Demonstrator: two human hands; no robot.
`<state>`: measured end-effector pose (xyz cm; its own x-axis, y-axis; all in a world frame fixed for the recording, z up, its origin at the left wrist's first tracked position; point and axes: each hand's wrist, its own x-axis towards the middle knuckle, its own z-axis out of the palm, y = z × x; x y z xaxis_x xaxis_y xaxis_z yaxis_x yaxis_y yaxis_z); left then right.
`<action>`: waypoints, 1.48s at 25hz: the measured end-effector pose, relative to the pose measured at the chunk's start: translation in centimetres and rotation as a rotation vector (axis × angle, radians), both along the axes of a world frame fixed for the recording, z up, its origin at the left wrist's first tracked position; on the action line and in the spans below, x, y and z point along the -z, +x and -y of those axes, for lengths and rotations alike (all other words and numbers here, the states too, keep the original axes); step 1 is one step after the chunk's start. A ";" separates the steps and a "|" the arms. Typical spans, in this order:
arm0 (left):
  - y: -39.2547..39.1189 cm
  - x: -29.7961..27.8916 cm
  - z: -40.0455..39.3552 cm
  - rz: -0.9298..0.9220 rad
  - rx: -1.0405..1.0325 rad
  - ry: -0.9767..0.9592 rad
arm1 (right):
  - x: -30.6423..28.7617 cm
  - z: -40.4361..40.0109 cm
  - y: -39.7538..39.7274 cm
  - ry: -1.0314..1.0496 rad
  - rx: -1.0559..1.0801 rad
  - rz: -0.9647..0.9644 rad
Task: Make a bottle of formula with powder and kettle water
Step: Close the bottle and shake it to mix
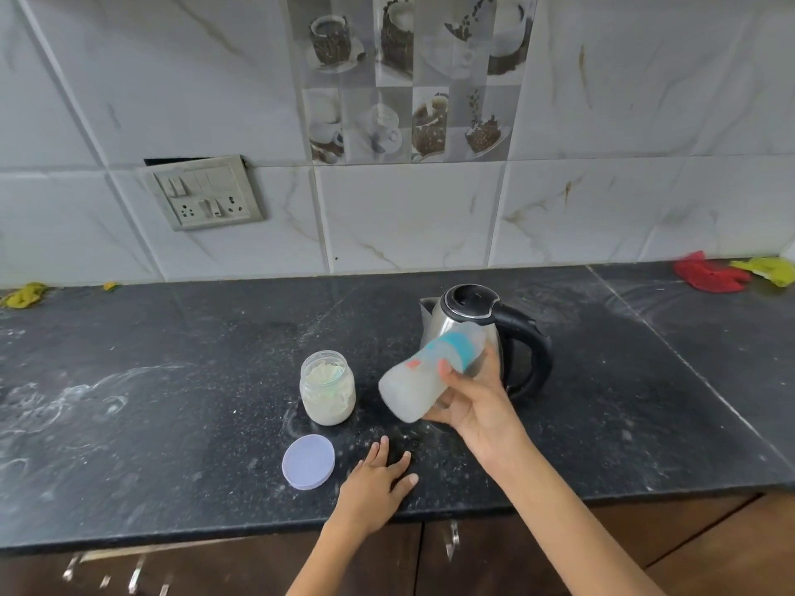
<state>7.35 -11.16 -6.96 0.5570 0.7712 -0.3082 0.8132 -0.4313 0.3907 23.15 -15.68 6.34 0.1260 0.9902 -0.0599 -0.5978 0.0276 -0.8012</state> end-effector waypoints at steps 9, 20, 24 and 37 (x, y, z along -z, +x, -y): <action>0.4 0.2 0.7 0.038 -0.049 -0.032 | 0.6 2.2 -0.7 -0.019 -0.015 0.086; 0.0 0.0 0.7 0.127 -0.084 -0.078 | 1.0 2.8 -0.8 -0.052 0.119 0.013; -0.1 0.1 1.0 0.199 -0.123 -0.072 | 2.0 3.1 -1.5 -0.065 0.046 0.135; 0.5 0.9 1.3 0.278 -0.230 -0.039 | 2.0 2.8 -0.9 -0.092 -0.023 0.177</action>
<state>7.81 -12.45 -7.83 0.4371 0.8767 -0.2010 0.7477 -0.2299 0.6230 22.27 -18.51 4.31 0.1196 0.9844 -0.1287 -0.4466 -0.0624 -0.8926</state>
